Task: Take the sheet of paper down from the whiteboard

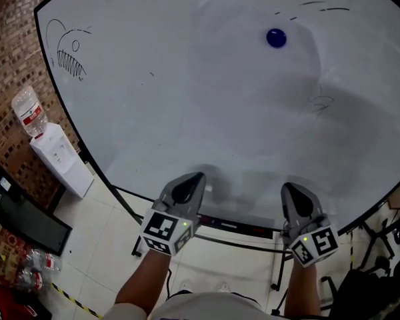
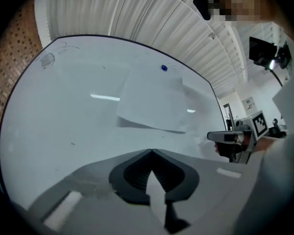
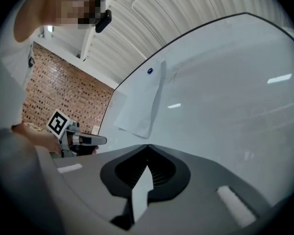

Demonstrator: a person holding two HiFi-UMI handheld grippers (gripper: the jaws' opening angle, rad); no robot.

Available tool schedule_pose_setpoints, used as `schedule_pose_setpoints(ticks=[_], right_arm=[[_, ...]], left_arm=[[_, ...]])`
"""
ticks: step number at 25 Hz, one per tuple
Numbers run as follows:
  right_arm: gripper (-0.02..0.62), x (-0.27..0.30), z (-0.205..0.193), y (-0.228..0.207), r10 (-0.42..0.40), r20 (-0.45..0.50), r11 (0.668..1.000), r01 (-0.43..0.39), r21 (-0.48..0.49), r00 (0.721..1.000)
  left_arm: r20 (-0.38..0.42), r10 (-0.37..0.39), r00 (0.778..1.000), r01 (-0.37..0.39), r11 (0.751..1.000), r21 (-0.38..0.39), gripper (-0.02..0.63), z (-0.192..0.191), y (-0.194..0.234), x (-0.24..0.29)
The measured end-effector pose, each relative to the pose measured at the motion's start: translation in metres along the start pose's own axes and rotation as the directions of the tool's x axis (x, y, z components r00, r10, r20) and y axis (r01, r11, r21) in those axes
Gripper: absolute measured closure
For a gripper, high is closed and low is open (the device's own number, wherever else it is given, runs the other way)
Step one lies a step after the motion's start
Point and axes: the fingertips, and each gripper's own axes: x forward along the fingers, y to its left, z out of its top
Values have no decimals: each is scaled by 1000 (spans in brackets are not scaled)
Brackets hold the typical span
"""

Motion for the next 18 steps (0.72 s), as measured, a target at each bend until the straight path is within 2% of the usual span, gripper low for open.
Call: schedule_pose_setpoints(ticks=[2, 4, 5, 7, 10, 14, 18], right_arm=[[588, 8, 18, -2, -17, 30, 1000, 17, 7, 999], [588, 19, 36, -6, -31, 37, 999, 32, -22, 999], [572, 25, 43, -8, -33, 34, 999, 34, -38, 999], [491, 37, 55, -8, -26, 22, 998, 27, -59, 999], [486, 50, 70, -9, -23, 19, 998, 24, -65, 1000], [486, 59, 77, -3, -3, -5, 998, 3, -56, 1000], [486, 65, 81, -6, 6, -13, 1000, -7, -30, 1000]], left_arm=[[28, -47, 998, 46, 998, 46, 601, 22, 0, 5], [52, -105, 993, 97, 985, 145, 601, 54, -4, 13], [54, -129, 990, 115, 972, 206, 600, 71, -8, 18], [61, -160, 985, 135, 943, 305, 601, 107, -17, 27], [101, -204, 974, 158, 926, 343, 600, 150, -28, 40], [129, -195, 972, 131, 911, 391, 600, 185, -28, 49], [145, -197, 970, 107, 874, 474, 563, 218, -29, 52]])
